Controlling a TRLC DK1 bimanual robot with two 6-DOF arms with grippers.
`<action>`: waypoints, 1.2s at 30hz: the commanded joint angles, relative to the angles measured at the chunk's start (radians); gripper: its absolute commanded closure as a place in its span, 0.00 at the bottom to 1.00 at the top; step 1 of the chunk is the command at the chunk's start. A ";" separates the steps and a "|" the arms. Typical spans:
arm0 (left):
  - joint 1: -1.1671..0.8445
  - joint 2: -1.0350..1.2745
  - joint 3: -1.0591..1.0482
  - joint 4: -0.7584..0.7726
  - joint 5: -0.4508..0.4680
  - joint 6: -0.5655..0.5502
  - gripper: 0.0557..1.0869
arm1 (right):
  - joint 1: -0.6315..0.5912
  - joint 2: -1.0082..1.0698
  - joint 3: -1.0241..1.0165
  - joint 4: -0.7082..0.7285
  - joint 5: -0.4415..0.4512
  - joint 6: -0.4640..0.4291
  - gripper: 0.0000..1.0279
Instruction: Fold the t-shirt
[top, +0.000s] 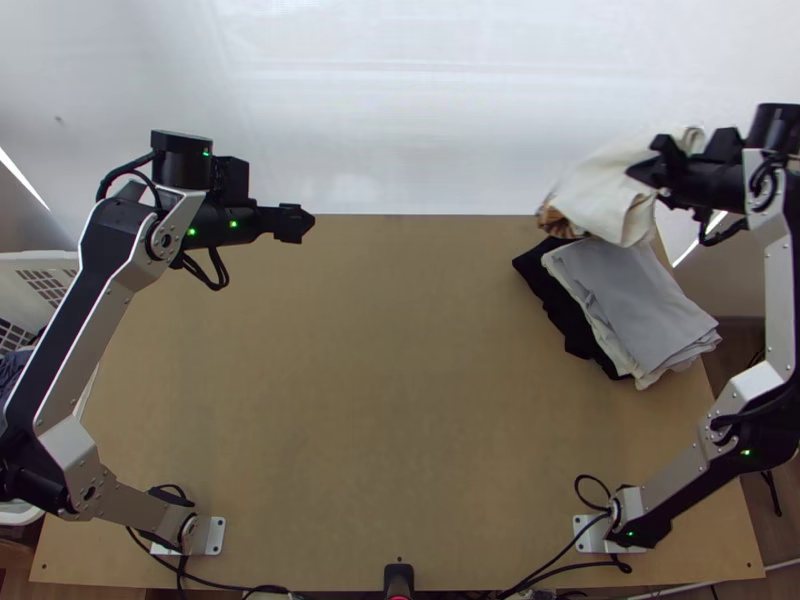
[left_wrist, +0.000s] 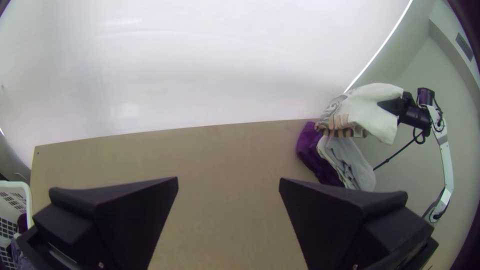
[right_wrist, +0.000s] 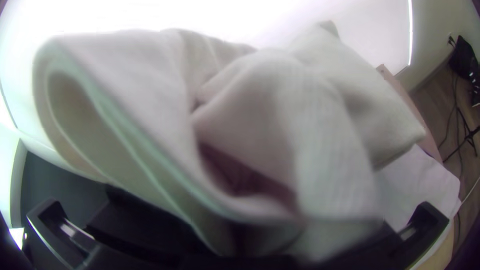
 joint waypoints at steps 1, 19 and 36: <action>-0.006 -0.005 -0.002 0.001 0.000 0.000 0.05 | -0.103 0.003 0.030 -0.037 0.011 -0.005 0.97; -0.010 -0.010 -0.008 0.004 0.000 -0.001 0.05 | -0.104 -0.026 0.105 -0.240 0.008 -0.067 0.97; -0.010 -0.028 -0.019 0.004 0.000 0.002 0.05 | -0.041 -0.083 0.108 -0.274 0.009 -0.077 0.97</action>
